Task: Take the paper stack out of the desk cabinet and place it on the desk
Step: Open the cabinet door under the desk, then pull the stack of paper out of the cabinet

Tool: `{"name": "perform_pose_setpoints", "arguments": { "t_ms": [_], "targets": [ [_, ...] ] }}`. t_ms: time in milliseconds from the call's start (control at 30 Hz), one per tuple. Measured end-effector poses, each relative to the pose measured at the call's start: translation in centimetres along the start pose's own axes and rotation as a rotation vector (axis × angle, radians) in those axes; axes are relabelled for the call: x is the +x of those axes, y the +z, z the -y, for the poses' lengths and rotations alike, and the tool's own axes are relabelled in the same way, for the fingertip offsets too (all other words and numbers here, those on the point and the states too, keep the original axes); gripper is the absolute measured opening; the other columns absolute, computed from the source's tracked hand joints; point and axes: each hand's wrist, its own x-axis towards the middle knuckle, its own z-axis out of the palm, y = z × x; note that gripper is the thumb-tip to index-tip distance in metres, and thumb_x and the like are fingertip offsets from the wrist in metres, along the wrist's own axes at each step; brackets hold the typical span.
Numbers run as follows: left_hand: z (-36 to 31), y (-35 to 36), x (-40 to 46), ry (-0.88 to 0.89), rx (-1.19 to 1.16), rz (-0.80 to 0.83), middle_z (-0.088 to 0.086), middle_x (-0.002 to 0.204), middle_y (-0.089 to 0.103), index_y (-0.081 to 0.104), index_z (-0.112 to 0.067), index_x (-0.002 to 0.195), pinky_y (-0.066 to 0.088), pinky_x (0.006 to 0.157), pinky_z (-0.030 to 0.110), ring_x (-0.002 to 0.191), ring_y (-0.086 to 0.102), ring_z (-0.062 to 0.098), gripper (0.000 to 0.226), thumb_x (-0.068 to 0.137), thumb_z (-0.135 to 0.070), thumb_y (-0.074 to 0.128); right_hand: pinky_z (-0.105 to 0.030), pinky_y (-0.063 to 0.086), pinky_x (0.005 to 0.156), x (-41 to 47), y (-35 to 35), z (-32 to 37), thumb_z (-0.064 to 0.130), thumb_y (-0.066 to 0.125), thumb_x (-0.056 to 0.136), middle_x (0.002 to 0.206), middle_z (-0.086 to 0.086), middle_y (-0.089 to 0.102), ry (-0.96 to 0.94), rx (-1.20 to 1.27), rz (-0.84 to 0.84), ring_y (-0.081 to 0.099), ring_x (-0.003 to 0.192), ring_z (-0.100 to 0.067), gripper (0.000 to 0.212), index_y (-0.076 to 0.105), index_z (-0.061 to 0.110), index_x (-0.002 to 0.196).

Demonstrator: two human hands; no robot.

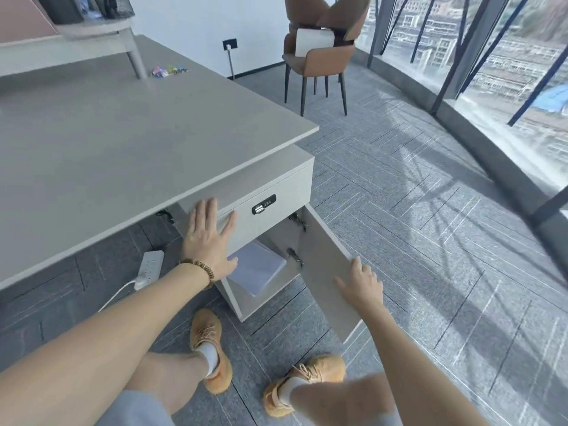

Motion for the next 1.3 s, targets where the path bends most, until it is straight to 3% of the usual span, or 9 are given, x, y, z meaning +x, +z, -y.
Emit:
{"name": "perform_pose_setpoints", "arguments": {
  "t_ms": [133, 333, 467, 567, 800, 933, 1033, 1167, 1300],
  "targets": [
    [-0.4, 0.3, 0.1, -0.027, -0.048, -0.034, 0.029, 0.161, 0.003, 0.018, -0.026, 0.155, 0.004, 0.122, 0.053, 0.148, 0.003, 0.048, 0.097, 0.072, -0.049, 0.062, -0.049, 0.03, 0.114, 1.0, 0.3, -0.2, 0.067, 0.049, 0.089, 0.152, -0.019, 0.04, -0.017, -0.076, -0.034, 0.038, 0.142, -0.036, 0.097, 0.013, 0.01, 0.158],
    [-0.4, 1.0, 0.1, -0.032, -0.064, -0.09, 0.031, 0.159, 0.013, 0.03, -0.026, 0.152, 0.01, 0.12, 0.055, 0.146, 0.013, 0.049, 0.097, 0.065, -0.045, 0.066, -0.054, 0.021, 0.119, 2.3, 0.1, 1.1, 0.069, 0.046, 0.088, 0.153, -0.021, 0.037, -0.047, -0.143, -0.114, 0.031, 0.145, -0.037, 0.093, 0.018, 0.013, 0.156],
    [-0.4, 1.5, 0.3, -0.03, -0.075, -0.127, 0.032, 0.158, 0.017, 0.032, -0.025, 0.152, 0.012, 0.119, 0.057, 0.144, 0.016, 0.05, 0.097, 0.063, -0.044, 0.067, -0.062, 0.005, 0.121, 3.5, 0.1, 1.7, 0.073, 0.041, 0.088, 0.166, -0.025, 0.006, -0.036, -0.207, -0.057, 0.001, 0.155, -0.041, 0.098, 0.011, 0.013, 0.16],
    [-0.4, 1.6, 0.4, -0.029, -0.084, -0.158, 0.032, 0.157, 0.019, 0.035, -0.025, 0.151, 0.013, 0.119, 0.057, 0.144, 0.018, 0.05, 0.097, 0.062, -0.042, 0.069, -0.063, 0.001, 0.121, 4.0, -0.1, 1.8, 0.07, 0.04, 0.09, 0.167, -0.023, -0.005, -0.05, -0.195, -0.011, -0.006, 0.156, -0.039, 0.097, 0.006, 0.014, 0.161],
    [-0.9, 0.9, 0.0, -0.074, -0.115, -0.136, 0.03, 0.158, 0.018, 0.04, -0.026, 0.148, 0.01, 0.119, 0.059, 0.146, 0.014, 0.047, 0.088, 0.064, -0.038, 0.067, -0.059, 0.007, 0.124, 3.0, 0.5, 2.9, 0.063, 0.043, 0.094, 0.168, -0.018, 0.009, -0.129, -0.106, 0.041, 0.005, 0.156, -0.035, 0.087, 0.009, 0.019, 0.161],
    [-3.8, 3.1, -1.9, -0.051, -0.255, -0.204, 0.031, 0.16, 0.015, 0.051, -0.012, 0.14, 0.009, 0.119, 0.061, 0.149, 0.011, 0.045, 0.075, 0.068, -0.025, 0.067, -0.055, 0.016, 0.124, 2.6, 1.4, 3.5, 0.062, 0.045, 0.094, 0.165, -0.019, 0.019, -0.166, -0.079, 0.095, 0.016, 0.154, -0.035, 0.085, 0.016, 0.017, 0.16],
    [-7.5, 7.3, -4.5, 0.07, -0.406, 0.002, 0.025, 0.163, 0.004, 0.041, -0.009, 0.148, 0.019, 0.121, 0.053, 0.152, 0.005, 0.038, 0.068, 0.083, -0.021, 0.057, -0.052, 0.03, 0.118, 2.4, 2.5, 4.7, 0.057, 0.047, 0.095, 0.153, -0.018, 0.039, -0.197, -0.068, 0.14, 0.037, 0.143, -0.035, 0.071, 0.032, 0.015, 0.151],
    [-10.8, 11.7, -4.3, -0.173, -0.788, 0.22, 0.015, 0.164, 0.009, 0.028, -0.012, 0.151, 0.025, 0.12, 0.038, 0.153, 0.006, 0.029, 0.063, 0.093, -0.021, 0.052, -0.048, 0.037, 0.112, 3.2, 5.0, 5.9, 0.05, 0.048, 0.097, 0.145, -0.015, 0.047, -0.26, -0.051, 0.197, 0.046, 0.135, -0.034, 0.065, 0.033, 0.017, 0.151],
    [-12.5, 16.9, -1.0, -0.39, -0.955, 0.293, 0.015, 0.16, 0.025, 0.03, -0.009, 0.149, 0.032, 0.115, 0.04, 0.149, 0.022, 0.027, 0.063, 0.093, -0.021, 0.055, -0.051, 0.041, 0.109, 5.9, 9.0, 6.1, 0.049, 0.049, 0.097, 0.148, -0.016, 0.046, -0.26, -0.017, 0.254, 0.05, 0.132, -0.037, 0.072, 0.024, 0.016, 0.156]
  ]
}}
